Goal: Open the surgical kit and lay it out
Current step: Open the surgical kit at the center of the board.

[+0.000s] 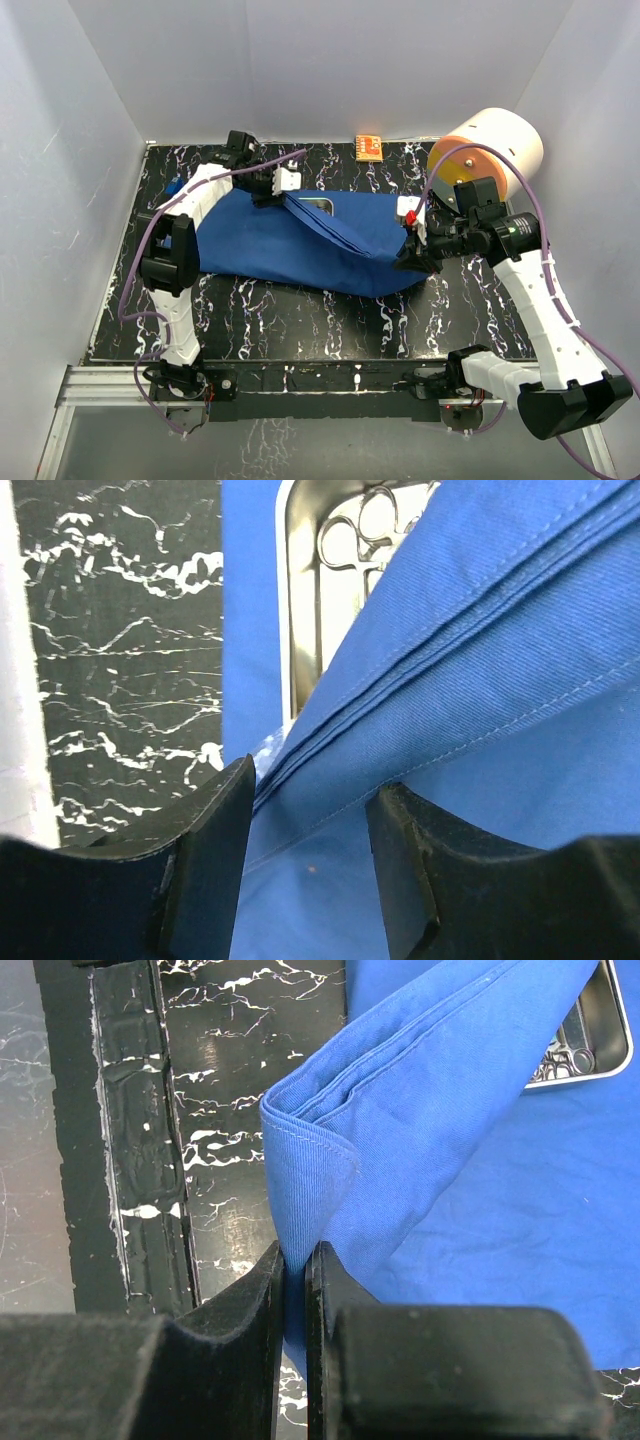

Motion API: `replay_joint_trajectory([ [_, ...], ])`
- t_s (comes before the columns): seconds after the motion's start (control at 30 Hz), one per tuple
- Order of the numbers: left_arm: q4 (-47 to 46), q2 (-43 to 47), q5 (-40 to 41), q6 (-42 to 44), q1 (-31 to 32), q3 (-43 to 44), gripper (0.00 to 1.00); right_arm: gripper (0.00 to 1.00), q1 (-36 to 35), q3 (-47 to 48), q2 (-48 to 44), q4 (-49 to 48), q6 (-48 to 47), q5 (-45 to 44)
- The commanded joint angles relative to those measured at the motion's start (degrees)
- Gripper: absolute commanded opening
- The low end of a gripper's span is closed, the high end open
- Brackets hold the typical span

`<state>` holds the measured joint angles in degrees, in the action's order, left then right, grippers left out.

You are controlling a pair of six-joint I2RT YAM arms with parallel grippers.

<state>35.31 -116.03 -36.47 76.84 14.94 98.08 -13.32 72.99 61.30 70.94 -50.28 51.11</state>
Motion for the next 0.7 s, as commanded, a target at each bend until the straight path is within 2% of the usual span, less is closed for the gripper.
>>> replay_joint_trajectory([
  [0.0,-6.0,2.9,-2.4,-1.1,0.6,-4.8,0.47,0.00,0.3,2.9,-0.5,-0.4,1.2,2.1],
  [0.1,-5.9,2.4,-2.1,-1.0,1.1,-4.7,0.44,0.00,0.2,2.8,-0.3,-0.5,1.3,2.2],
  [0.37,-4.7,2.6,-1.5,-0.9,1.2,-3.6,0.26,0.00,0.3,2.7,0.1,-0.7,1.6,1.2],
  [0.47,-4.1,2.8,-1.1,-0.8,1.2,-3.5,0.16,0.00,0.3,2.6,0.2,-1.0,1.6,0.7],
  [0.57,-2.3,3.6,0.5,0.0,1.2,-3.0,0.00,0.00,0.3,2.7,0.0,-1.4,2.1,-0.3],
  [0.67,-0.8,6.0,2.7,0.1,1.2,-3.2,0.00,0.00,0.3,2.7,-0.2,-2.7,3.6,-1.7],
])
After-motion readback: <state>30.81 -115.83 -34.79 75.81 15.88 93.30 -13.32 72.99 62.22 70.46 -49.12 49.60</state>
